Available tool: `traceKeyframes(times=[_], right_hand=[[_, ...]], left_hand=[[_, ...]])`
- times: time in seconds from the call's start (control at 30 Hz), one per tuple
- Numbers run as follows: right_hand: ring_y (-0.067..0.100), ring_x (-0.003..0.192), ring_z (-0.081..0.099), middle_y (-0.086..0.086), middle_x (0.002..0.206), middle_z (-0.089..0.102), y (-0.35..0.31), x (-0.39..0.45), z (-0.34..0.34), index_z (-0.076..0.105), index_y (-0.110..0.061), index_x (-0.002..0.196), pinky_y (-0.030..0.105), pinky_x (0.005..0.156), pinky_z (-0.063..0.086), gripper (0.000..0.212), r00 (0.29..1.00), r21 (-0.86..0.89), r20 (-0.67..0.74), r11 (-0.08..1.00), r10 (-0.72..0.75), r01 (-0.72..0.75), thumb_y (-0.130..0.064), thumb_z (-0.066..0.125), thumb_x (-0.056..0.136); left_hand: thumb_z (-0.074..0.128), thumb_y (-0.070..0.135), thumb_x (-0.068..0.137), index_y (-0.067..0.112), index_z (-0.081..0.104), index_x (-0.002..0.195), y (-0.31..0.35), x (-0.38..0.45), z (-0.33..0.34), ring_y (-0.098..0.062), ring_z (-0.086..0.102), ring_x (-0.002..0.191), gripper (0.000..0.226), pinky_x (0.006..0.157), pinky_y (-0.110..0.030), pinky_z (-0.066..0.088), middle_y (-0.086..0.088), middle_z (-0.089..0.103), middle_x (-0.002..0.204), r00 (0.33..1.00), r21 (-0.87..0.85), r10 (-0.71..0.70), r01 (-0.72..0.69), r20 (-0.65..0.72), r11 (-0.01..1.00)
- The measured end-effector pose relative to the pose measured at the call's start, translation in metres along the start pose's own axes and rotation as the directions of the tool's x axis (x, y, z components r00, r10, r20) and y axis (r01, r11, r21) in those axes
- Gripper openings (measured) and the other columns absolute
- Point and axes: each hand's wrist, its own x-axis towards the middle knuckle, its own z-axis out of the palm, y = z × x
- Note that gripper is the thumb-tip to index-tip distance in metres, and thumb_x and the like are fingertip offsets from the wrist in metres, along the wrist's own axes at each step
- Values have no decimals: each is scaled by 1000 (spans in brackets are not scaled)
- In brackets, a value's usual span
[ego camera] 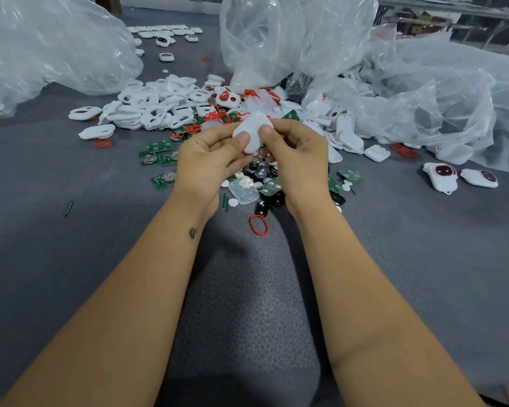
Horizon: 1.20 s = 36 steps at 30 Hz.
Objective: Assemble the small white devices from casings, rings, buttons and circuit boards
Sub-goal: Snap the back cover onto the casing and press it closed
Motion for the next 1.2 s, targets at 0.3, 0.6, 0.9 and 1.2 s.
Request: traceKeyframes(times=[0.3,0.6,0.9,1.2], right_hand=[[19,92,67,10,97,72,-2,2,1,72,-11,94,30,89,55,33,996,79,55,994,73,-77,15,55,82],[11,76,61,5,85,69,-2,1,1,70,-10,95,18,68,50,16,988,23,108,993,113,-117,2,63,87],[7,81,63,3,91,70,-2,0,0,69,-16,93,18,74,53,16,995,-78,85,996,52,-45,-2,62,90],[1,72,58,-4,82,67,1,-1,4,67,-21,89,16,69,51,16,1000,-234,-26,972,13,-18,-6,63,89]], left_hand=[[58,-4,92,9,61,111,4,4,-1,-9,72,81,23,71,-18,55,5,74,79,993,-140,-69,56,-96,989],[58,-12,88,15,60,118,4,2,0,-14,71,93,40,77,-22,56,-5,70,104,996,-110,-86,82,-36,991],[64,0,90,9,65,111,-3,1,-1,-16,71,94,23,77,-23,56,-10,69,108,1000,119,-22,19,21,993],[70,-3,84,17,65,97,-5,-4,3,-13,72,80,24,70,-20,55,-1,70,92,995,266,99,-101,21,959]])
